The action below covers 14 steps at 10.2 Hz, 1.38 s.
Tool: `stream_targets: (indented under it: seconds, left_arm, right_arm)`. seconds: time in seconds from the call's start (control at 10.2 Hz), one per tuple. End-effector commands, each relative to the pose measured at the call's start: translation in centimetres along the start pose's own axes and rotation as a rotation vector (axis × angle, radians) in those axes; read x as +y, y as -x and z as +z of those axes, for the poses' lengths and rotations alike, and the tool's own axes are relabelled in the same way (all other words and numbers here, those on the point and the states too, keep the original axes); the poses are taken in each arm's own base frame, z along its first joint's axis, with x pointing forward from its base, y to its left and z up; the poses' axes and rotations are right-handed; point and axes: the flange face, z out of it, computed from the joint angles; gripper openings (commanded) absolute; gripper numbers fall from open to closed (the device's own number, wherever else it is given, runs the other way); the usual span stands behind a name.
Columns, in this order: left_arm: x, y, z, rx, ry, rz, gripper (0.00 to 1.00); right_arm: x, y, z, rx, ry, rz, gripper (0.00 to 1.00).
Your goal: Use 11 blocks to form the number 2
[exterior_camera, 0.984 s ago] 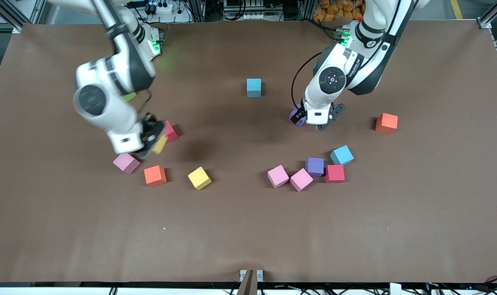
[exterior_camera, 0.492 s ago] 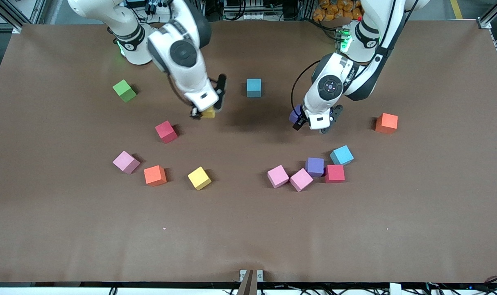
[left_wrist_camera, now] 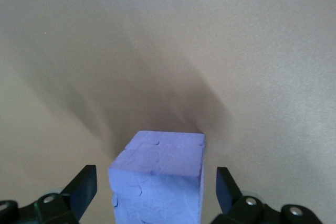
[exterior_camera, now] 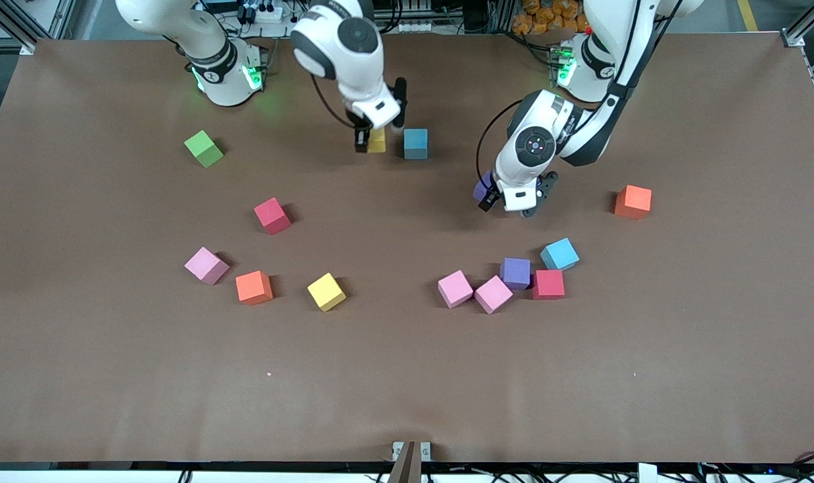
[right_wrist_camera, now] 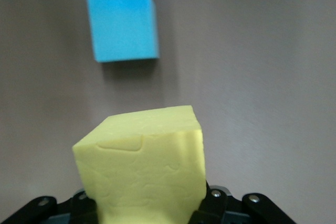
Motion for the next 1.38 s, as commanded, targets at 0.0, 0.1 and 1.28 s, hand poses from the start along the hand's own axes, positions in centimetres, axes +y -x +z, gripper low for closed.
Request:
stream_targets:
  seconds: [0.0,0.1,1.28]
  left_arm:
    - [0.2,0.7,1.5,0.010,0.007,0.015,1.00]
    - [0.2,1.2,1.7,0.007,0.004,0.009,1.00]
    - [0.3,4.5,-0.8,-0.011,0.067,-0.292,0.33]
  right_arm:
    - [-1.6,-0.6,1.3,0.009,0.015,0.051,0.44]
    - [-2.0,-0.9,1.8,0.008,0.016,0.053,0.44]
    - [-2.1,-2.6,8.0,0.036,0.039,0.022,0.44]
